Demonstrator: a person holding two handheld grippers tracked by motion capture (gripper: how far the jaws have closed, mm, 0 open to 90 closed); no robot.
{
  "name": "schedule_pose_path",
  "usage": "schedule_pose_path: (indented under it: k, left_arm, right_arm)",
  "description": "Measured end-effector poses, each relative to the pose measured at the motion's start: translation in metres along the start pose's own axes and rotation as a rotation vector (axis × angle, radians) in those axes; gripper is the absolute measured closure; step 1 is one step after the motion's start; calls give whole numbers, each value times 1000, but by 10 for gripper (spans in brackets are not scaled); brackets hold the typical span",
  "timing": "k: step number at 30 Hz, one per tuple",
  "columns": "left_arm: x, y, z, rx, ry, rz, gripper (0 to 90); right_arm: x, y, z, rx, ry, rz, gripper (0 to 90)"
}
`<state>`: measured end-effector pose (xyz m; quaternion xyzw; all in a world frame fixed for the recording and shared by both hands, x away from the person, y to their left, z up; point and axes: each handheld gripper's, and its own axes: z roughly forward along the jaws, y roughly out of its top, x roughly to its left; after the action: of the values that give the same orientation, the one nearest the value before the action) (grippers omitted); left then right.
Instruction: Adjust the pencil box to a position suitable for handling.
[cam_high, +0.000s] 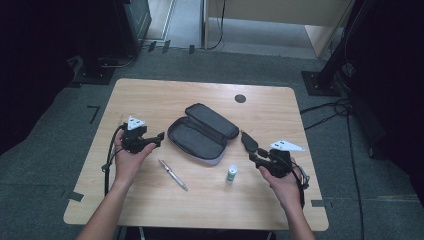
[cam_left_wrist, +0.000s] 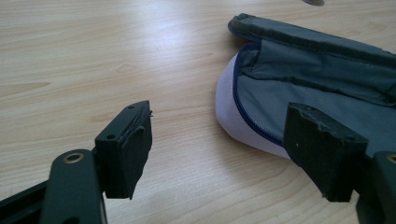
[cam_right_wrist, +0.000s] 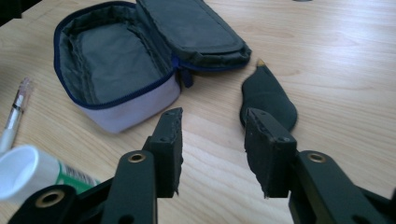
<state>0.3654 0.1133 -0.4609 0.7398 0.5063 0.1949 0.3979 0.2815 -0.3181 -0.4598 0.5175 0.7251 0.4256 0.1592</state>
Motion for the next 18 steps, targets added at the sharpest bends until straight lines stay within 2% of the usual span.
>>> schedule_pose_path:
  k: [4,9,12,16,18]
  left_arm:
    - [-2,2,6,0,-2,5,306]
    - [-6,3,19,11,-5,18,390]
    - [-7,4,23,16,-4,15,453]
    - [-10,4,29,31,-32,27,515]
    - [-11,3,34,51,-45,39,558]
  right_arm:
    - [2,6,9,7,10,-8,603]
    - [2,20,30,24,62,-7,661]
    - [2,26,39,41,72,-20,674]
    - [3,32,50,65,87,-30,695]
    - [4,36,59,93,108,-28,727]
